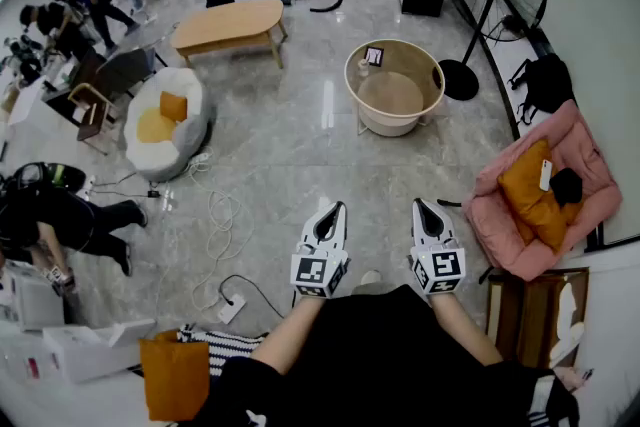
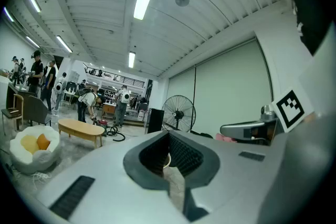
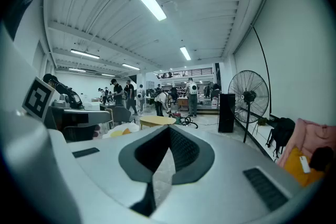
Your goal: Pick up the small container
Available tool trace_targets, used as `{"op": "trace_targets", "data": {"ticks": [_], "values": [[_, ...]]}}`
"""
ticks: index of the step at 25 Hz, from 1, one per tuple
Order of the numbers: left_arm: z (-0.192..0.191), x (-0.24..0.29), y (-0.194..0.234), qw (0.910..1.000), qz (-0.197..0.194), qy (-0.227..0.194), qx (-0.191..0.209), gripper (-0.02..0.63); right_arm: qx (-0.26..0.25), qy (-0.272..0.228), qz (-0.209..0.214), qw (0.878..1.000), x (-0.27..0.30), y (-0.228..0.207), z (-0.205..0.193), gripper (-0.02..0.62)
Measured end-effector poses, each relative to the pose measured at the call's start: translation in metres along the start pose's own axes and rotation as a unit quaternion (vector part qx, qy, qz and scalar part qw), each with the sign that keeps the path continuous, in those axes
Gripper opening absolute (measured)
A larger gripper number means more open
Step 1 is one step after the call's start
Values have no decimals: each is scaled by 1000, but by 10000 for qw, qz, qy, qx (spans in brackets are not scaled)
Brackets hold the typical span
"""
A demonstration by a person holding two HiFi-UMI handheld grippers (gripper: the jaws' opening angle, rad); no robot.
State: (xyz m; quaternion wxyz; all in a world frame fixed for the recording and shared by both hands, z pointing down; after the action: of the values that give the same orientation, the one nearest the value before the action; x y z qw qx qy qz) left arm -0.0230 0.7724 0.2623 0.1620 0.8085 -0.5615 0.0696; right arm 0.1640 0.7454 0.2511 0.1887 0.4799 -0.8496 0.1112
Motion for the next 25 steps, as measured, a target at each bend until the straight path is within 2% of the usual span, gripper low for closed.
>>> {"op": "trace_targets", "data": {"ticks": [11,20,25], "values": [[0,24,-10,9998,134,-69,95,18,103,-120,16,9999,10,-31,-6,21],[-12,31,4,9996,246,87,102,18,128,58,233,9996,16,-27,-34,21],[-16,63,10,9996,254,122,-35,18,156,209,184,9995,38,-49,-42,21]]}}
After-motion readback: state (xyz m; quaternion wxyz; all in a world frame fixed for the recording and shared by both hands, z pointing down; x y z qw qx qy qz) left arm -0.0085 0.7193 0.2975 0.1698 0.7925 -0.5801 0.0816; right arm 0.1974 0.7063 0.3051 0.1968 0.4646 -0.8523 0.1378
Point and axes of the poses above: the fingertips, and each gripper's own axes: x forward along the fingers, y to its left, z out of its top, the point moved 3 cm from there along -x, backward along the fingers, and after that the axes turned 13 degrees about y, right-handed, at the moved point
